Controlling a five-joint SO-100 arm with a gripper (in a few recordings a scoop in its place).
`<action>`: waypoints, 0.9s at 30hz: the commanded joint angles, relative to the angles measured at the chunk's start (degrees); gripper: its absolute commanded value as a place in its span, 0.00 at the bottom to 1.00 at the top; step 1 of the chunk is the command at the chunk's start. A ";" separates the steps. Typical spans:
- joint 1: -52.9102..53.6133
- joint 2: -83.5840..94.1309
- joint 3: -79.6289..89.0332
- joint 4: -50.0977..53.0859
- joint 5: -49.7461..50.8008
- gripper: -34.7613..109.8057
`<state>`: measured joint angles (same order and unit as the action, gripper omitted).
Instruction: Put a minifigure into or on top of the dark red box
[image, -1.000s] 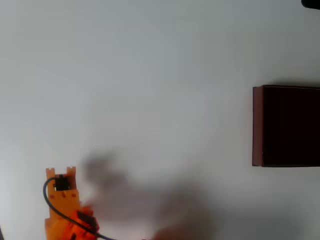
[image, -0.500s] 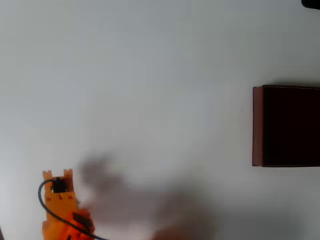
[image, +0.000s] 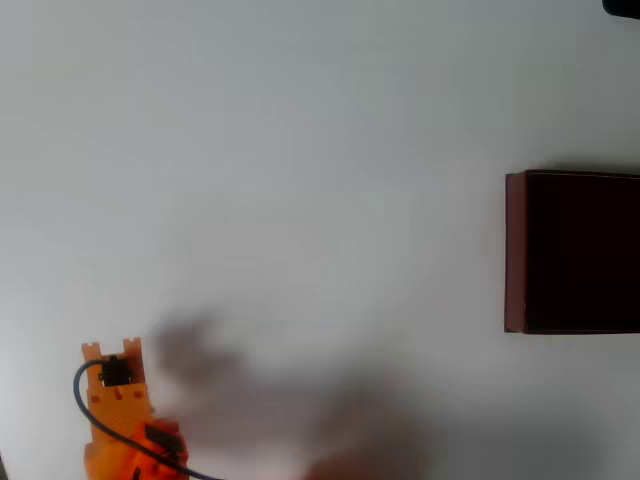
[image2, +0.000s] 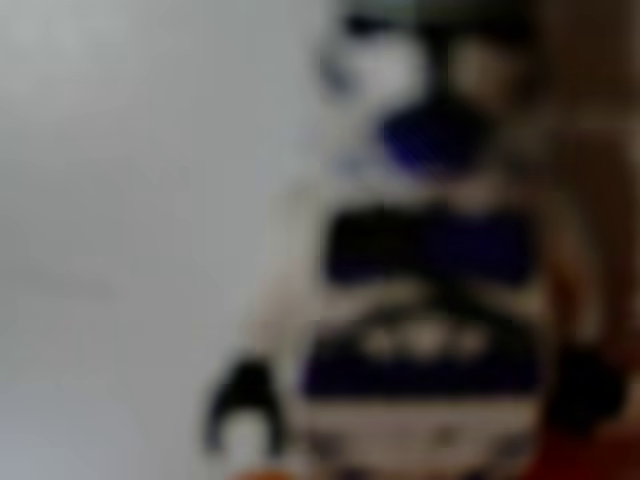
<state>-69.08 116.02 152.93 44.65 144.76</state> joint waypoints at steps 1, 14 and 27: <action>-0.26 0.70 -0.88 -0.53 0.18 0.29; 3.16 3.87 -2.90 6.15 -6.77 0.25; 28.30 41.40 -9.23 48.43 -41.92 0.25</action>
<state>-49.04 145.55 142.38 88.07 112.24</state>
